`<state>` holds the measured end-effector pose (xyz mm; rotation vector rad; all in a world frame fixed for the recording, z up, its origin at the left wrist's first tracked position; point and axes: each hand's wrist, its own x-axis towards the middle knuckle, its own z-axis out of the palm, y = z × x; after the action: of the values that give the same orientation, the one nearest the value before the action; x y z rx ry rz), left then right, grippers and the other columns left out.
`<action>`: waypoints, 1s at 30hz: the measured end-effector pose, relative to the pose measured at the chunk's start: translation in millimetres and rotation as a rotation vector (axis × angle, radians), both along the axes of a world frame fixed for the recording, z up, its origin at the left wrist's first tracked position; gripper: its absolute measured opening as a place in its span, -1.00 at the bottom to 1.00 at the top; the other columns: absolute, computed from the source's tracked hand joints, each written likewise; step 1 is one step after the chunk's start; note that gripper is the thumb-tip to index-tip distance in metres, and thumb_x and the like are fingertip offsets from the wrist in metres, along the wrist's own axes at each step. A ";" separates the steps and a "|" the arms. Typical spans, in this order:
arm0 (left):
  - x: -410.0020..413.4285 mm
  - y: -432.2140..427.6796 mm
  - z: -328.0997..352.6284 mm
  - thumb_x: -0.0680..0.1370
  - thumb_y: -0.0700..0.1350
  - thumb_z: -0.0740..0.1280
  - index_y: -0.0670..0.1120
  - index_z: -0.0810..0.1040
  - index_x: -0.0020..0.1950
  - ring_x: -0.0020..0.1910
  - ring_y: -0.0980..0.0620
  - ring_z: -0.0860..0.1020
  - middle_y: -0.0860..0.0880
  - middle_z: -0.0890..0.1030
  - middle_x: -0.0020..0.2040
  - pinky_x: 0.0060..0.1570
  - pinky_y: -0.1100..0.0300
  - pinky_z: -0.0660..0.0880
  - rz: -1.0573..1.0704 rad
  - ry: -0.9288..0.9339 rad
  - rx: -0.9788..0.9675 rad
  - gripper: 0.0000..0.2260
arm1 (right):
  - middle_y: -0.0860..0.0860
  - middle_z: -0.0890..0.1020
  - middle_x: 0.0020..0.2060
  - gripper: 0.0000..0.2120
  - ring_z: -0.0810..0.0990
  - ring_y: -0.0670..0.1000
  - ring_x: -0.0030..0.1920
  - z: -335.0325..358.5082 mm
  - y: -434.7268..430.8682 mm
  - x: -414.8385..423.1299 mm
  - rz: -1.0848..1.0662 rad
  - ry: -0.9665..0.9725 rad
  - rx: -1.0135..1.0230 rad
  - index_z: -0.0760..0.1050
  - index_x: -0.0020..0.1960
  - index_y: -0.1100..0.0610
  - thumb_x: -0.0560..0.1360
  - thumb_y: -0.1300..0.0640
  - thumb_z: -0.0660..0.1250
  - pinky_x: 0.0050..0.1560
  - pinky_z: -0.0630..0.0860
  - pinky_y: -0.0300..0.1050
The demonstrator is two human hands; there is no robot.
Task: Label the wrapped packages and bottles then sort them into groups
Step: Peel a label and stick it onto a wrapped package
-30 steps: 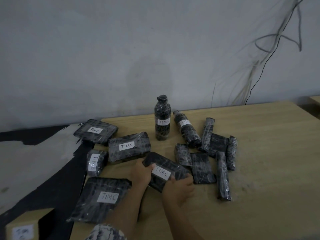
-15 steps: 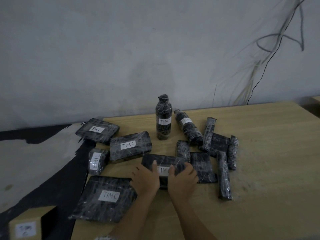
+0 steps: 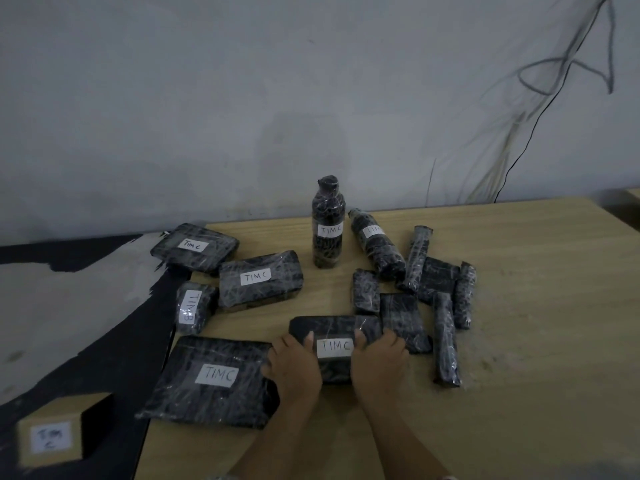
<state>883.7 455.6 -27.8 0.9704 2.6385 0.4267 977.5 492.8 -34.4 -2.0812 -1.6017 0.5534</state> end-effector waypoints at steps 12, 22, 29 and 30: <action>1.6 -10.6 -5.9 0.38 0.49 0.08 -0.14 0.22 0.33 0.25 -0.11 0.24 -0.10 0.29 0.28 0.19 0.01 0.26 -0.108 0.055 0.020 -0.19 | 0.13 0.32 0.36 -0.19 0.27 0.13 0.36 -5.4 -12.4 12.2 0.151 0.040 0.026 0.16 0.47 0.22 0.45 -0.31 0.25 0.33 0.27 -0.02; -3.1 -4.5 -8.3 0.54 0.30 0.06 -0.15 0.32 0.32 0.27 -0.13 0.24 -0.13 0.32 0.29 0.23 -0.03 0.26 -0.018 -0.012 0.017 -0.41 | 0.15 0.40 0.25 -0.25 0.39 0.12 0.22 1.4 -9.0 2.0 0.042 -0.006 -0.002 0.23 0.41 0.22 0.47 -0.32 0.20 0.16 0.37 -0.06; -2.8 -4.2 -5.4 0.64 0.10 -0.03 -0.15 0.40 0.29 0.30 -0.16 0.23 -0.16 0.35 0.29 0.23 -0.09 0.23 0.057 -0.067 0.046 -0.57 | 0.19 0.44 0.21 -0.45 0.42 0.16 0.19 1.2 -0.9 1.5 0.009 -0.019 -0.021 0.31 0.34 0.28 0.58 -0.15 0.13 0.15 0.34 -0.06; -2.3 -4.6 -5.5 0.65 0.08 -0.04 -0.15 0.40 0.30 0.30 -0.16 0.23 -0.16 0.35 0.29 0.23 -0.10 0.23 0.061 -0.071 0.050 -0.58 | 0.19 0.44 0.21 -0.49 0.41 0.16 0.20 -0.5 0.6 4.0 0.019 -0.007 -0.020 0.32 0.33 0.28 0.59 -0.11 0.11 0.15 0.34 -0.06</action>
<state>881.4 451.0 -33.3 0.8740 2.6106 0.5335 981.5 493.4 -34.9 -2.0863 -1.6280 0.5723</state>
